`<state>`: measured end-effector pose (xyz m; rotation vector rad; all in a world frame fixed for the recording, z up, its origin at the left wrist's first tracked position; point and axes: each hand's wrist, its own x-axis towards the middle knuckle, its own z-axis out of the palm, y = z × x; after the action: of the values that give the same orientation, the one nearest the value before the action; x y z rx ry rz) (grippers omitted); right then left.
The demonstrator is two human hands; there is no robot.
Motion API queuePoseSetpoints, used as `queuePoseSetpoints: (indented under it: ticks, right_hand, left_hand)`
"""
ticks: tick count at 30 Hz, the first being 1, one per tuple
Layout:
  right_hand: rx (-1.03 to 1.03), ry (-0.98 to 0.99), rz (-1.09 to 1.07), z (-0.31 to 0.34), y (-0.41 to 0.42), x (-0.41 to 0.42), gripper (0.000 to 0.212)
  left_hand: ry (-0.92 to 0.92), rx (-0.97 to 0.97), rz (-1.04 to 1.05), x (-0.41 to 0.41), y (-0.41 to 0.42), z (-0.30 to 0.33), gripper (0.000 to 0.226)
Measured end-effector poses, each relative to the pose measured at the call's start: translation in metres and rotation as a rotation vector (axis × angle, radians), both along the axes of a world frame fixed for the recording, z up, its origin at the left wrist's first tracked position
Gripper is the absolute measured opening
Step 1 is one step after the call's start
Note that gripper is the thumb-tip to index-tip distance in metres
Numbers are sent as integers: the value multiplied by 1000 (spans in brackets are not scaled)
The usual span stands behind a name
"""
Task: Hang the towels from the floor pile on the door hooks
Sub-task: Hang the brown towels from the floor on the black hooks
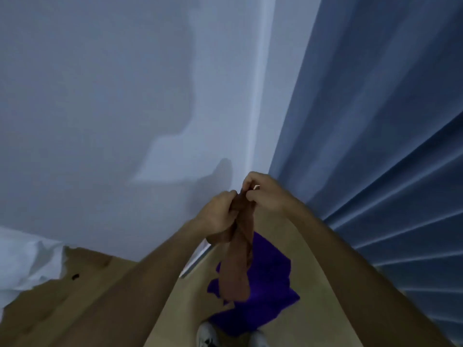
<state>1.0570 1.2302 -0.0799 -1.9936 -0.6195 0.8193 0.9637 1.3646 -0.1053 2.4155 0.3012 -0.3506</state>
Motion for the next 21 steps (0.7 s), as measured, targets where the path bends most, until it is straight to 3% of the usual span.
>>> queuePoseSetpoints:
  ticks: [4, 7, 12, 16, 21]
  right_hand:
    - [128, -22, -46, 78, 2, 3, 28]
    - [188, 33, 33, 108, -5, -5, 45]
    - [44, 28, 251, 111, -10, -32, 49]
    - [-90, -94, 371, 96, 2, -46, 34]
    - [-113, -356, 329, 112, 25, -54, 27]
  left_hand:
    - [-104, 74, 45, 0, 7, 91, 10]
    - [-160, 95, 79, -9, 8, 142, 7]
    - [-235, 110, 181, -31, 4, 203, 7]
    - [-306, 143, 257, -53, -1, 249, 8]
    - [-409, 232, 397, -91, 3, 304, 21]
